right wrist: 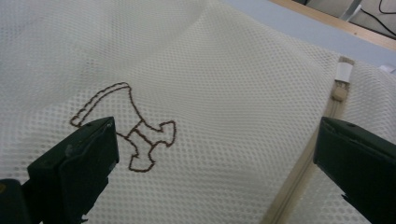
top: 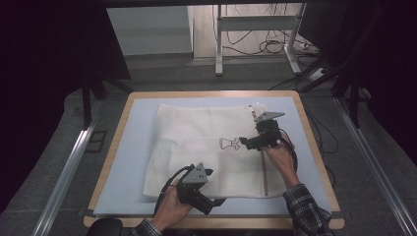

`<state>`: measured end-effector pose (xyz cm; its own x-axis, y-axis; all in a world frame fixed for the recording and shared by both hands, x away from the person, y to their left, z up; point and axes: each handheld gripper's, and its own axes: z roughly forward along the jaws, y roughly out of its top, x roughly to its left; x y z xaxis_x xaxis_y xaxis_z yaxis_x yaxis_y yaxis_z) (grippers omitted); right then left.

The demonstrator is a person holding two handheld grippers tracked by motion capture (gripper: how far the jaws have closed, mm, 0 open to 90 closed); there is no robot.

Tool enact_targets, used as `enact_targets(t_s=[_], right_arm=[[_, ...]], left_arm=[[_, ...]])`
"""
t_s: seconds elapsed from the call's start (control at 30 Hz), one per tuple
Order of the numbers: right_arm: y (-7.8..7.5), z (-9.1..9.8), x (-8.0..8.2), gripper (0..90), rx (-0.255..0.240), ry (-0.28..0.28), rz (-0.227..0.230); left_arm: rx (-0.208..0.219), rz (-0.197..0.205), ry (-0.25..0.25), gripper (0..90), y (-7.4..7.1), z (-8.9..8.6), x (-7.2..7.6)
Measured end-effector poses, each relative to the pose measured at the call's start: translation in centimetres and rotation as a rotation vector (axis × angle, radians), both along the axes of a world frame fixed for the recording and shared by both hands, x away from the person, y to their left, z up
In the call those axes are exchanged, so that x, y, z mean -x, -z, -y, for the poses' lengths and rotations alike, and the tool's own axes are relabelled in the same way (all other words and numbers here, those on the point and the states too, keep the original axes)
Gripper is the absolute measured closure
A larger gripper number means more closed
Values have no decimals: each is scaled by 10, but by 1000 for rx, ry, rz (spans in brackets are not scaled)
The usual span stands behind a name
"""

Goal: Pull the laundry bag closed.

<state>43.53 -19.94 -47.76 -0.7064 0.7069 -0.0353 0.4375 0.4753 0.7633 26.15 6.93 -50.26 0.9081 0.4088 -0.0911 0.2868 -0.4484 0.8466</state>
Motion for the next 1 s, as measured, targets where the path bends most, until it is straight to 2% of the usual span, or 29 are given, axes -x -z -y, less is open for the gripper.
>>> enact_targets(t_s=[0.17, 0.53, 0.7, 1.0], right_arm=[[0, -4, 9, 1, 8, -20, 3], [0, -11, 32, 2, 46, -64, 9], [-3, -11, 42, 4, 39, -69, 21], [-5, -6, 60, 11, 16, -67, 15]], left_arm=[[-8, 16, -1, 0, 0, -5, 2], [-20, 5, -24, 0, 2, -12, 3], [-29, 7, -41, 0, 1, -16, 3], [-40, 14, -79, 1, -2, -30, 5]])
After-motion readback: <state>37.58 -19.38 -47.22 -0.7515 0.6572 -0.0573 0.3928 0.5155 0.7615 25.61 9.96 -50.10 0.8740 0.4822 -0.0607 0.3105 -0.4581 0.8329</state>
